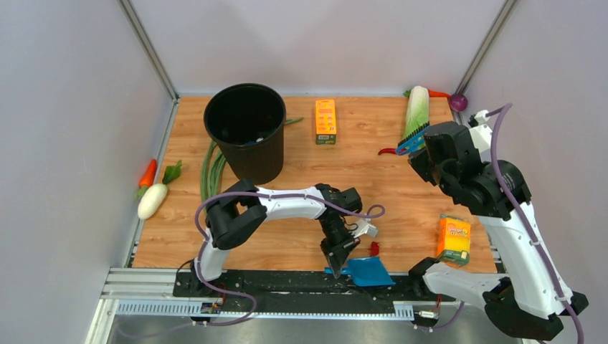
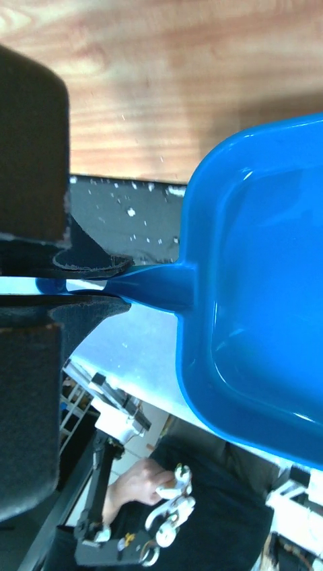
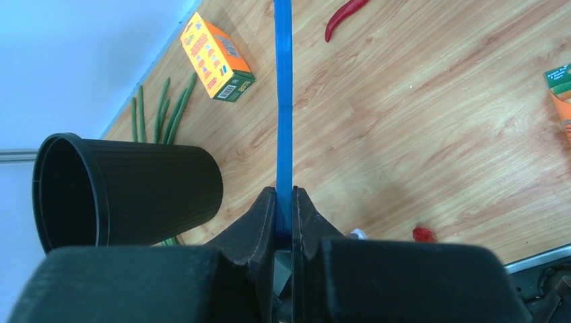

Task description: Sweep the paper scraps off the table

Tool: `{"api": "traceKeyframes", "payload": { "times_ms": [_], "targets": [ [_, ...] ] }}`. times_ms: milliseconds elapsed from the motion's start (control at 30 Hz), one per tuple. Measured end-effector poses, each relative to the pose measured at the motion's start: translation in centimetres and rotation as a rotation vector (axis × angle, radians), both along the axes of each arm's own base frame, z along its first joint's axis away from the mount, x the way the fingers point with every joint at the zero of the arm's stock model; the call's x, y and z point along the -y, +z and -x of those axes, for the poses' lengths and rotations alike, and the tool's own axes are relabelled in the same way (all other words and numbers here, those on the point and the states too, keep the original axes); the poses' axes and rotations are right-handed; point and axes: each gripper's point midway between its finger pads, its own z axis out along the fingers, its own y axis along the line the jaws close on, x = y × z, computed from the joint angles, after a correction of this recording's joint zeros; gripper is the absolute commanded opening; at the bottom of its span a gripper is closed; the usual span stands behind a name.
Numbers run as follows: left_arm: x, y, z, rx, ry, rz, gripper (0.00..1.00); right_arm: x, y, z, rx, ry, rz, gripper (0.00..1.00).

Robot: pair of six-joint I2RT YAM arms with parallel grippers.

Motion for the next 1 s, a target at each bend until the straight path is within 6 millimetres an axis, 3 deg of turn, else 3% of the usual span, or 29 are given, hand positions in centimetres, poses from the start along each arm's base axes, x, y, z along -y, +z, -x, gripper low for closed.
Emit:
{"api": "traceKeyframes", "payload": {
  "times_ms": [100, 233, 367, 467, 600, 767, 1000],
  "targets": [
    [-0.1, -1.0, -1.5, 0.064, 0.033, -0.030, 0.00, 0.2, 0.2, 0.5, 0.010, 0.004, -0.016, 0.00],
    [-0.3, -2.2, -5.6, 0.208, 0.127, -0.095, 0.00, 0.2, 0.0, 1.0, 0.009, 0.013, -0.027, 0.00],
    [0.9, -1.1, -11.5, 0.440, 0.222, -0.112, 0.00, -0.1, -0.6, 0.9, -0.010, 0.021, -0.025, 0.00],
    [1.4, 0.0, -14.1, 0.555, 0.264, -0.120, 0.00, -0.4, -0.9, 0.7, -0.026, 0.030, -0.018, 0.00],
    [0.0, -0.5, -14.2, 0.649, 0.243, -0.209, 0.00, -0.6, -1.5, 0.4, -0.048, 0.051, 0.018, 0.00],
    [-3.9, -1.8, -13.0, 0.724, 0.195, -0.356, 0.00, -0.6, -3.6, -0.1, -0.112, 0.072, 0.100, 0.00],
    [-8.0, 0.0, -13.6, 0.829, 0.222, -0.437, 0.00, -0.5, -7.5, -1.8, -0.291, 0.179, 0.246, 0.00]
  ]
}}
